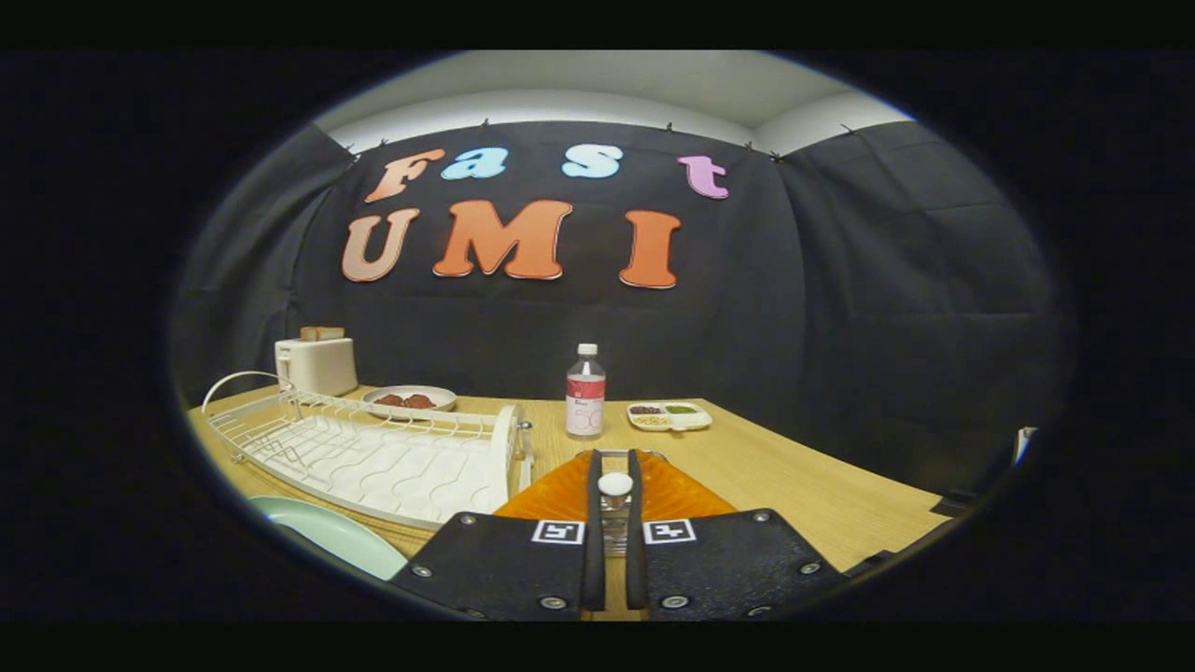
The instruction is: Take the plate from the dish rack, then take the spoon from the basket and place it into the plate.
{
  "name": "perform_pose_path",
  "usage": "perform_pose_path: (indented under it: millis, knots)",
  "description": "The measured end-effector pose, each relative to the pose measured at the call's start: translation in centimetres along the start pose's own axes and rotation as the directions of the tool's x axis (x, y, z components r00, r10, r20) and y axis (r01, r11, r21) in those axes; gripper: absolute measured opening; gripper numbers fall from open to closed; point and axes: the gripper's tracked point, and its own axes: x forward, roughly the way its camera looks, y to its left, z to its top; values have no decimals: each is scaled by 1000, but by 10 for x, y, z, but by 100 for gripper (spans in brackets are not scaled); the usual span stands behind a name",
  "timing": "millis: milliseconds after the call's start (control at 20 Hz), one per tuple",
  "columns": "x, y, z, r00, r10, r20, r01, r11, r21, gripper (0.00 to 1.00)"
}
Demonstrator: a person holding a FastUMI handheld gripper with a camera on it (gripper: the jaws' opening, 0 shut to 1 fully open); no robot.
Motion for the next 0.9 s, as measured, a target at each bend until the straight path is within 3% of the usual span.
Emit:
perform_pose_path:
  millis: [500, 900]
  knots:
    - [-33, -12, 51, 996, -28, 82, 29, 999, -15, 9]
    - [-88, 16, 108, 984, 31, 175, -24, 999, -41, 9]
